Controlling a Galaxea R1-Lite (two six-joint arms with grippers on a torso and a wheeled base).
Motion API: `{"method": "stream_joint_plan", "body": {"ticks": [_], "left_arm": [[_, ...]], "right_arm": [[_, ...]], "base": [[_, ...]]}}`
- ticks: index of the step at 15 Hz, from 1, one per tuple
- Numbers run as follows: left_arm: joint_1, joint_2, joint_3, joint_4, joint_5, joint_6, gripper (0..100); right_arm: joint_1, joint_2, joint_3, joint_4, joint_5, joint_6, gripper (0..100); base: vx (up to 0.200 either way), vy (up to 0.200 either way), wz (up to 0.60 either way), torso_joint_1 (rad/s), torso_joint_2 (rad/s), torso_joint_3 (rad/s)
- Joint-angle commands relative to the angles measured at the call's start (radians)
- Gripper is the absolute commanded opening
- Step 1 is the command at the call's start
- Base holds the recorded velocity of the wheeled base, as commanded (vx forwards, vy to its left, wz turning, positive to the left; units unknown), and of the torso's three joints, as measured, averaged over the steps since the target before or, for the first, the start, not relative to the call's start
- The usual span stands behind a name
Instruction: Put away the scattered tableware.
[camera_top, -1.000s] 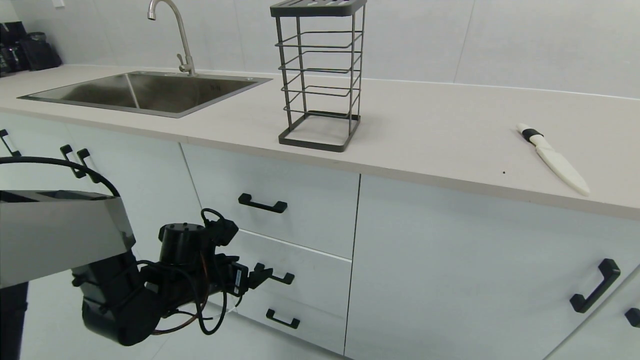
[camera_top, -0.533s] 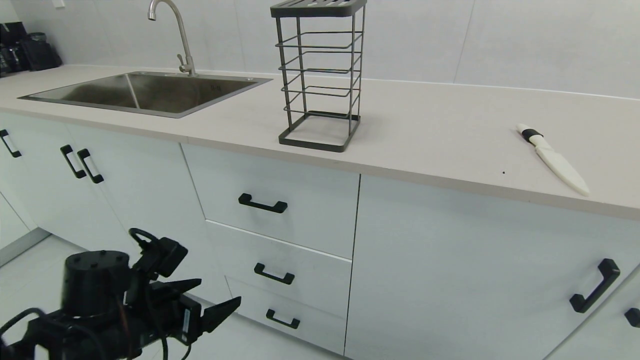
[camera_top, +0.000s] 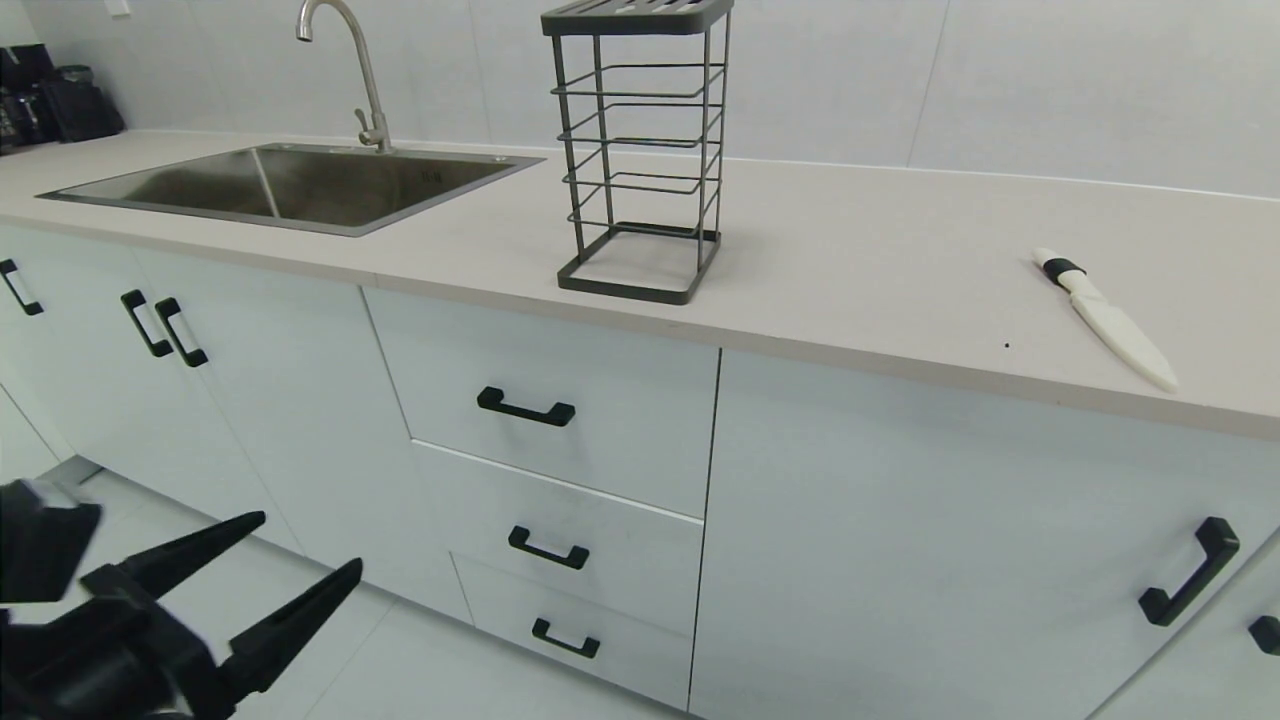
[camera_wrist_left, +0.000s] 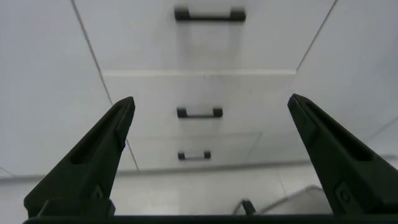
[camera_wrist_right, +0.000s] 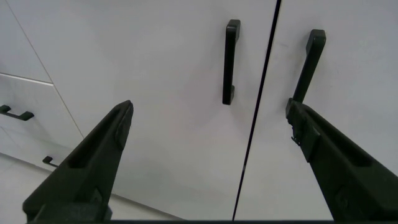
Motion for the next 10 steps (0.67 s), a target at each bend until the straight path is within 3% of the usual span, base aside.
{"method": "stream_joint_plan", "body": {"ticks": [1, 3, 5, 6, 8, 9, 10], "left_arm": [[0.109, -0.573, 0.002, 0.201, 0.0, 0.055, 100], [0.173, -0.802, -0.055, 0.451, -0.003, 0.055, 100], [0.187, -0.963, -0.087, 0.688, -0.005, 0.054, 100], [0.185, -1.041, -0.067, 0.753, -0.005, 0.054, 100], [0.193, -1.078, -0.017, 0.77, -0.005, 0.061, 100], [0.193, -1.078, 0.003, 0.806, 0.006, 0.075, 100], [0.193, -1.078, 0.002, 0.883, 0.033, 0.111, 100]], "right_arm": [[0.0, 0.002, 0.0, 0.0, 0.0, 0.0, 100], [0.0, 0.002, 0.0, 0.0, 0.0, 0.0, 100], [0.0, 0.002, 0.0, 0.0, 0.002, 0.0, 100], [0.0, 0.002, 0.0, 0.0, 0.0, 0.0, 100], [0.0, 0.002, 0.0, 0.0, 0.0, 0.0, 100], [0.0, 0.002, 0.0, 0.0, 0.002, 0.0, 100], [0.0, 0.002, 0.0, 0.0, 0.0, 0.0, 100]], "base": [[0.0, 0.0, 0.0, 0.0, 0.0, 0.0], [0.0, 0.0, 0.0, 0.0, 0.0, 0.0], [0.0, 0.0, 0.0, 0.0, 0.0, 0.0], [0.0, 0.0, 0.0, 0.0, 0.0, 0.0], [0.0, 0.0, 0.0, 0.0, 0.0, 0.0], [0.0, 0.0, 0.0, 0.0, 0.0, 0.0], [0.0, 0.0, 0.0, 0.0, 0.0, 0.0]]}}
